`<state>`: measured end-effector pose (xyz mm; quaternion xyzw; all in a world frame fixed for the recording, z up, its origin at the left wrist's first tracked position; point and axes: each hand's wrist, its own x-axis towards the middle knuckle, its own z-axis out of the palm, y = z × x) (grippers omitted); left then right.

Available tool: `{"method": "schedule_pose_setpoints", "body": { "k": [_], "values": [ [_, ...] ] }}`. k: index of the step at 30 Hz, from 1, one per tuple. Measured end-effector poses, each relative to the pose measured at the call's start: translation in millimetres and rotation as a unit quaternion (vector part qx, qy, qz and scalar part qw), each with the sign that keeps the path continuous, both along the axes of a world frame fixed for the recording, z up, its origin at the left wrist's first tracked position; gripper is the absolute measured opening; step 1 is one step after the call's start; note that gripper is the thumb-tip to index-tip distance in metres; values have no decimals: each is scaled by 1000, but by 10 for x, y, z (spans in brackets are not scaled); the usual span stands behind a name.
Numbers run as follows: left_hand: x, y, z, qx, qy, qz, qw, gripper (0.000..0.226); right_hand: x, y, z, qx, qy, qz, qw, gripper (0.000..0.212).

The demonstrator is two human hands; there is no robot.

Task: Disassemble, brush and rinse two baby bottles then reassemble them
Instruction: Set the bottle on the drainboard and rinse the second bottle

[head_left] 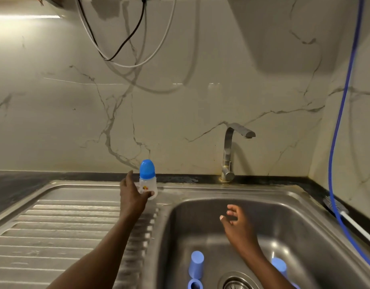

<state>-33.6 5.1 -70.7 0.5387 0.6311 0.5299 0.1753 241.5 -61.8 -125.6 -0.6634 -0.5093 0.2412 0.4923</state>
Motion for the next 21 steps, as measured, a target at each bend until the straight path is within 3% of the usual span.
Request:
{"method": "schedule_pose_setpoints", "body": {
  "k": [2,4,10,13,16,19,21],
  "values": [
    [71,-120,5,113,32,83,990,72,6,-45,5,-17,-26,1,1000,36],
    [183,-239,42,202,88,102,970,57,29,-83,17,-36,-42,1,998,38],
    [776,-565,28,226,145,-87,959,36,211,-114,274,-124,-53,52,989,52],
    [973,-628,-126,115,194,-194,955,31,384,-184,456,-105,-76,60,990,42],
    [1109,-660,-319,-42,296,-339,892,38,543,-318,363,-83,-99,27,991,27],
    [1148,-697,-450,-179,357,-405,822,39,580,-414,115,-218,-108,96,965,23],
    [1136,-691,-512,-205,400,-404,797,34,506,-441,53,-298,-113,177,931,17]
  ]
}}
